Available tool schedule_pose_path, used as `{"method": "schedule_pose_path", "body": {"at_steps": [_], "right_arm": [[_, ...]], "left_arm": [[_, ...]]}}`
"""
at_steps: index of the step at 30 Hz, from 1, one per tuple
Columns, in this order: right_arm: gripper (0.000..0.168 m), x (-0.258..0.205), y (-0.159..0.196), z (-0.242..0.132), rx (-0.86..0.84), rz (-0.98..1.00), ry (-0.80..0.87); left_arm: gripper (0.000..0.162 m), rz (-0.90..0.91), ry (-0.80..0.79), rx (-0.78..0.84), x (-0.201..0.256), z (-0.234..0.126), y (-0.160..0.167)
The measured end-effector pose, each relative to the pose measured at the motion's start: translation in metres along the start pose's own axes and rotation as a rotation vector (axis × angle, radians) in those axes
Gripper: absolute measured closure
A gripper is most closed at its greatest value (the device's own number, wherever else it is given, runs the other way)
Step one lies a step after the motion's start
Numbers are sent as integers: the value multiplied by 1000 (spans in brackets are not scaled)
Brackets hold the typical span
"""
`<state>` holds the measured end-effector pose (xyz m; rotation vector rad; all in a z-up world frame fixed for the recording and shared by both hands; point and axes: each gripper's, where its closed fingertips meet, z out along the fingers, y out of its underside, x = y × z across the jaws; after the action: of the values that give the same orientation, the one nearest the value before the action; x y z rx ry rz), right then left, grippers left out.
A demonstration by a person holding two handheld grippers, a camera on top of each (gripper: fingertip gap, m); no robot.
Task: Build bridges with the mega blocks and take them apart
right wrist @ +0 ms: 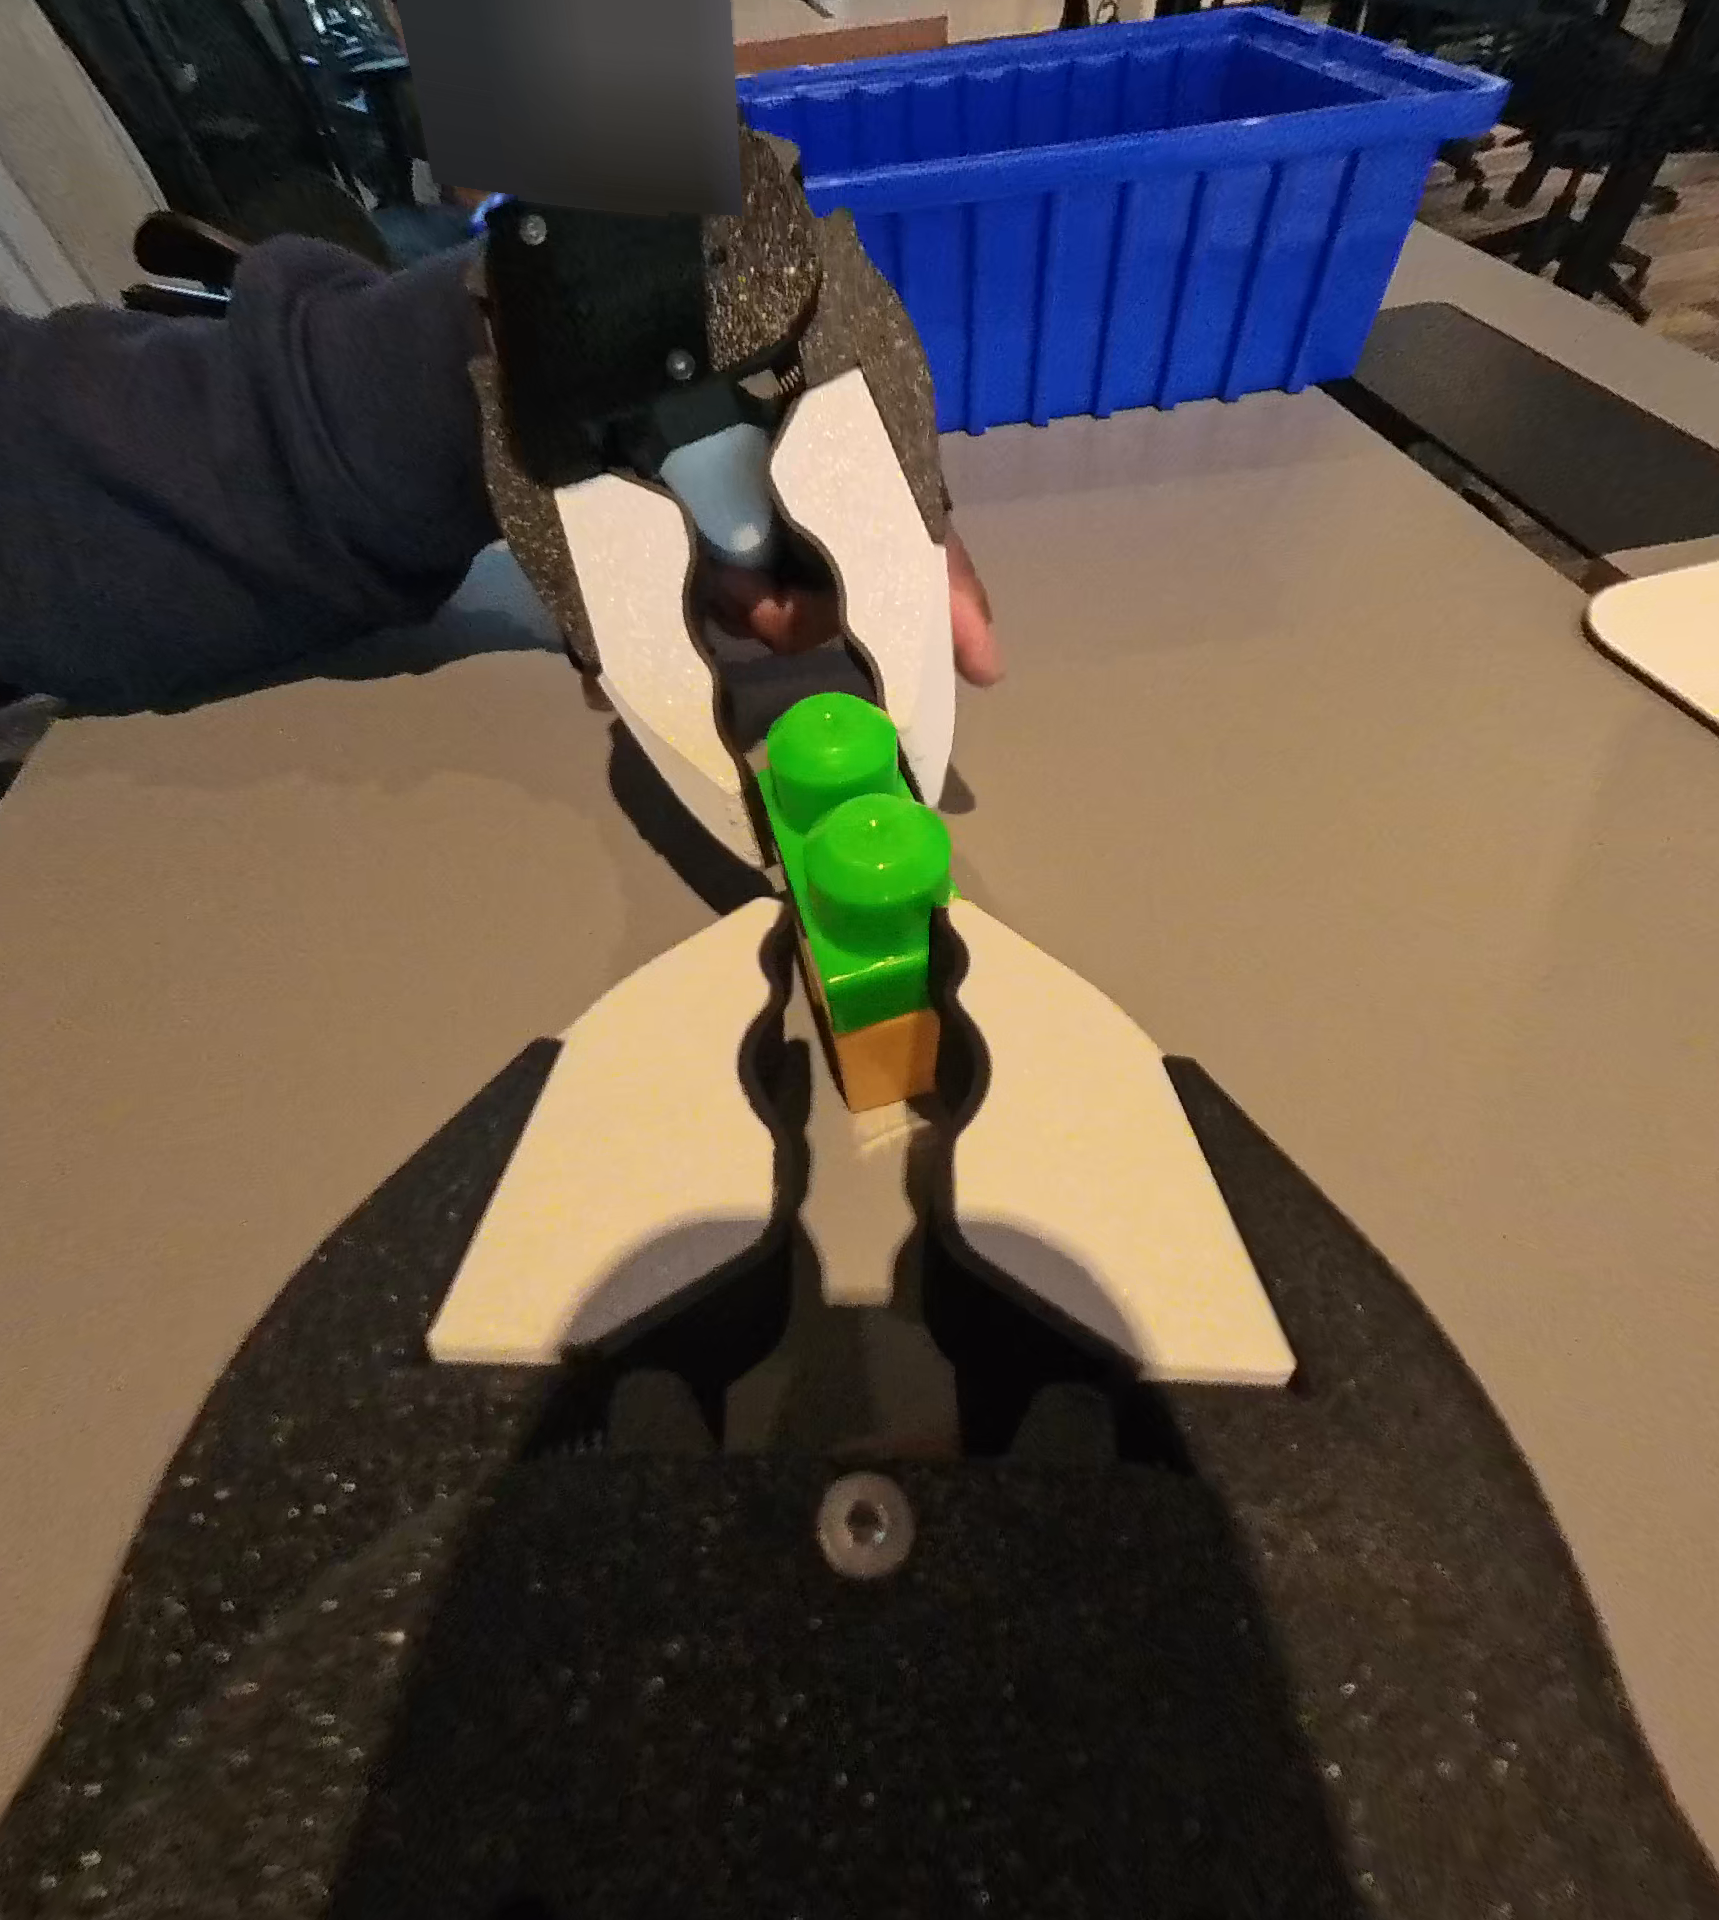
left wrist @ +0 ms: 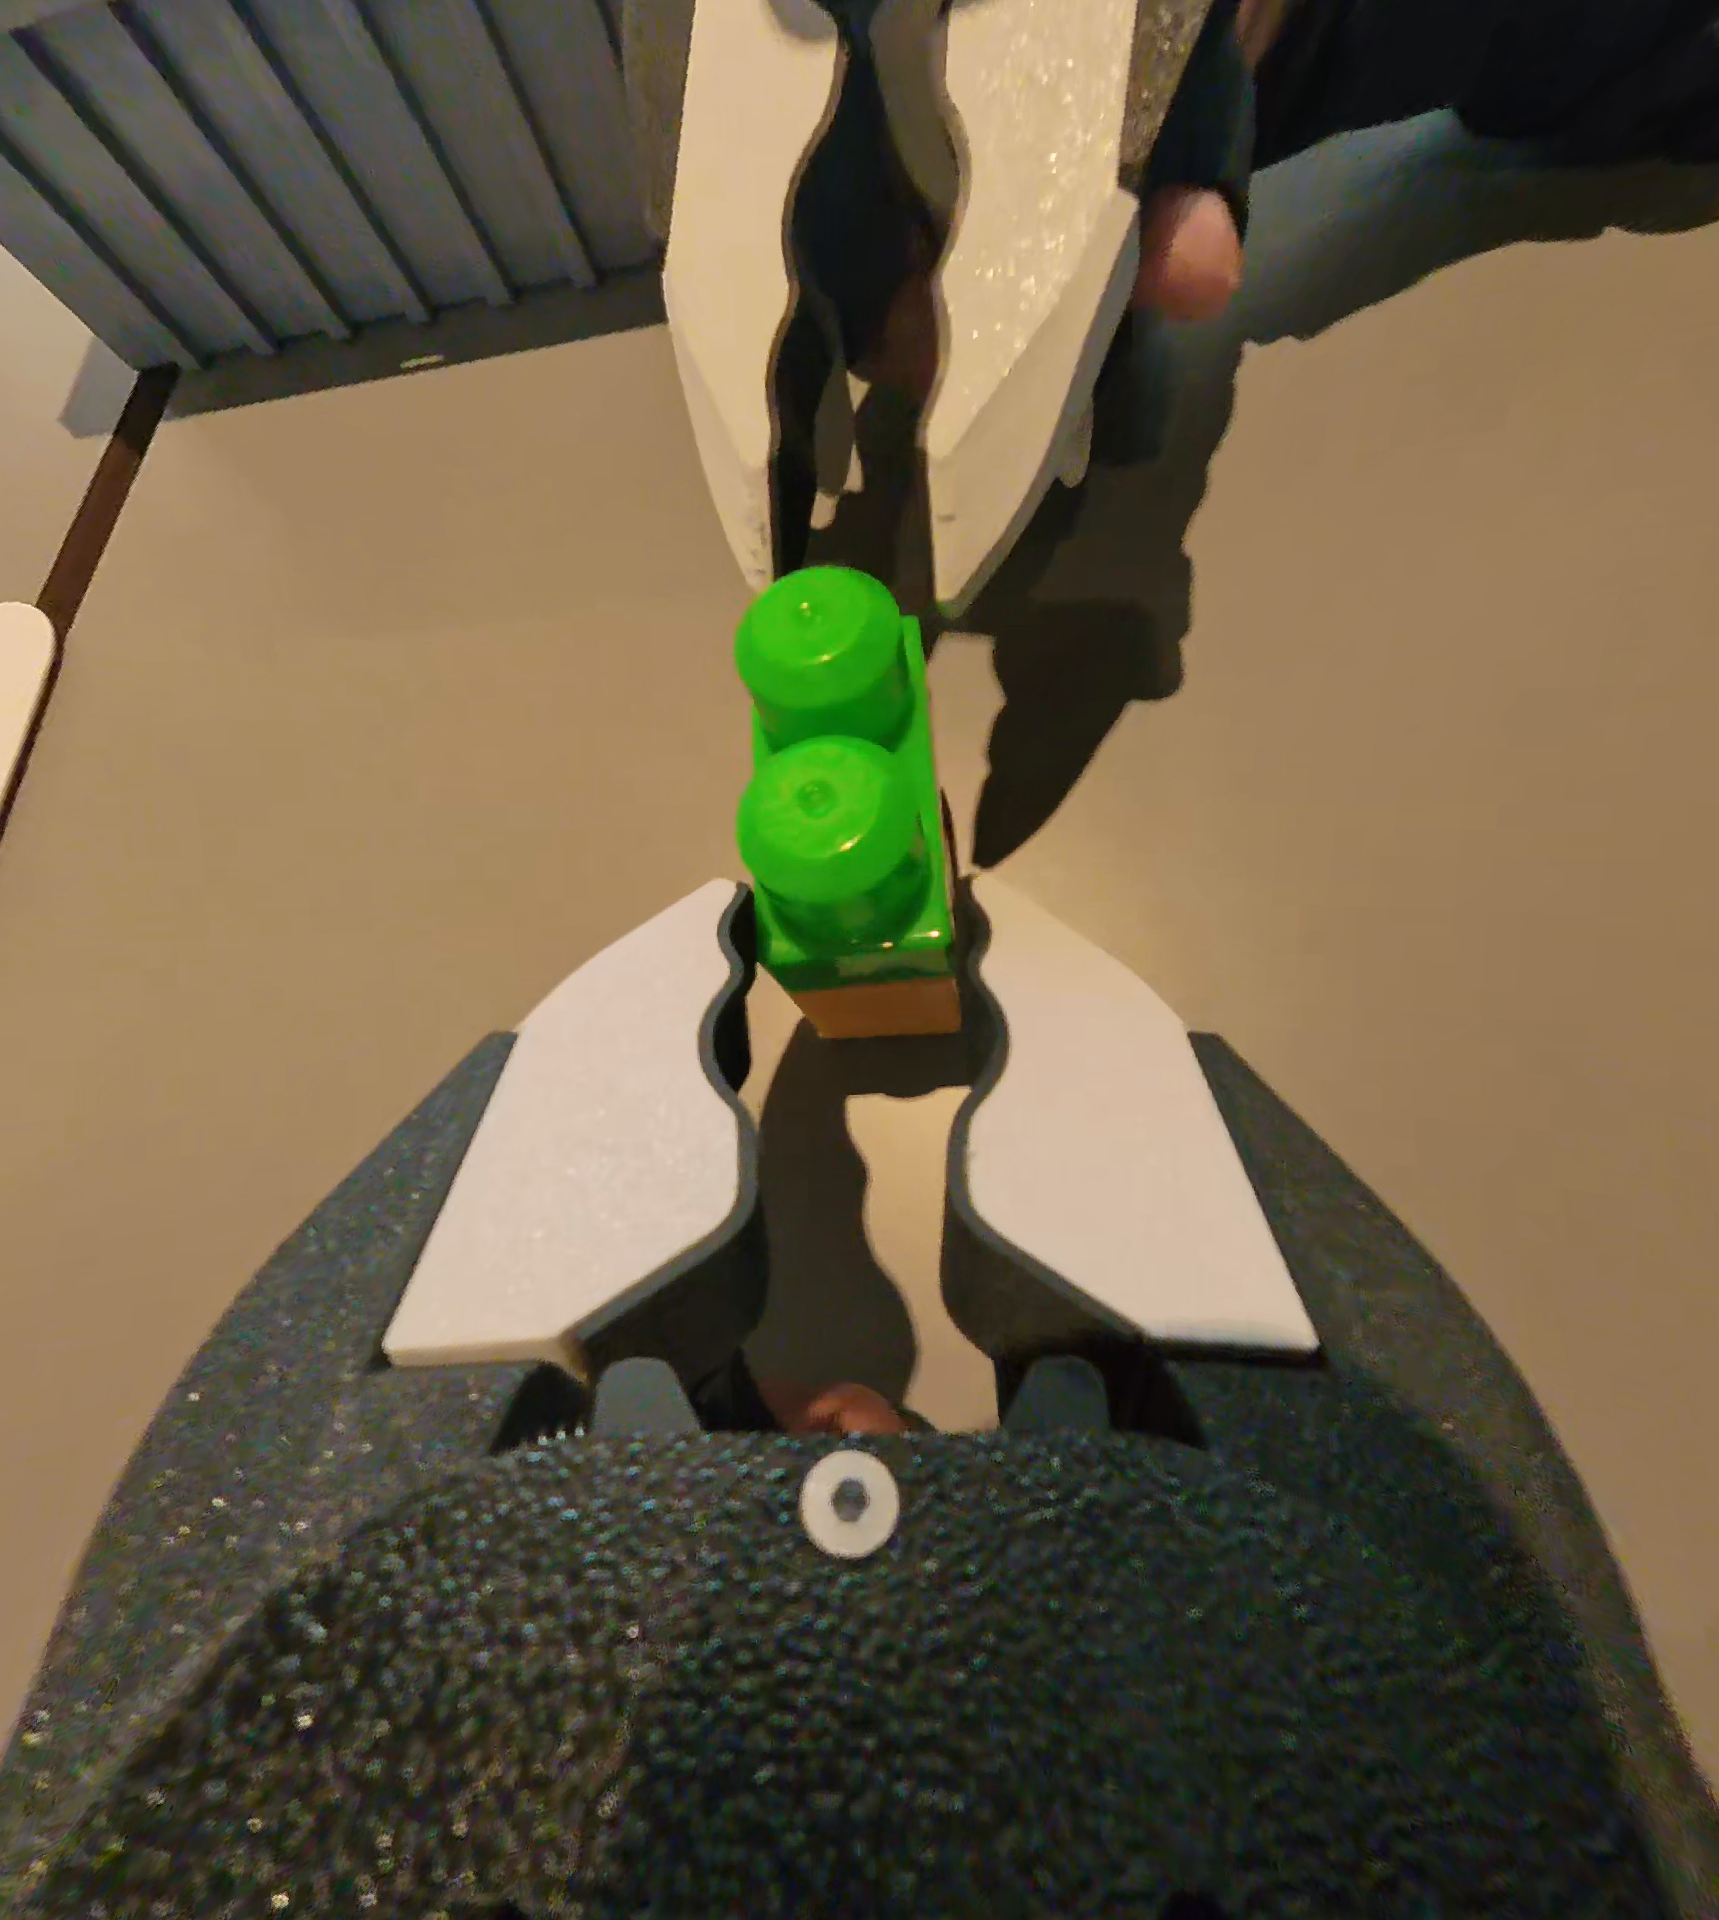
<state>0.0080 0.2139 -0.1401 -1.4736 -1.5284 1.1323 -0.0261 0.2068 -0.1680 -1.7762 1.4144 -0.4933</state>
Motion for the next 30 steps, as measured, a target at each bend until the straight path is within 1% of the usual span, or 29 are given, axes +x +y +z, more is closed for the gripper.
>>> {"method": "schedule_pose_path", "body": {"at_steps": [4,9,14,21,25,30], "right_arm": [[141,-3,1,4,-9,-40,5],[141,-1,1,9,-6,-62,27],[147,4,3,11,-12,-28,48],[147,4,5,11,-63,-1,59],[146,4,5,12,-36,35,55],[147,3,3,11,2,18,38]], "left_arm": [[127,-3,4,51,1,-6,-6],[127,-12,-4,74,-1,-5,-8],[128,-77,29,106,-1,-4,-9],[128,-93,2,56,-1,-3,-7],[128,-107,2,74,-1,-2,-7],[128,-79,-2,90,-1,-3,-8]]}}
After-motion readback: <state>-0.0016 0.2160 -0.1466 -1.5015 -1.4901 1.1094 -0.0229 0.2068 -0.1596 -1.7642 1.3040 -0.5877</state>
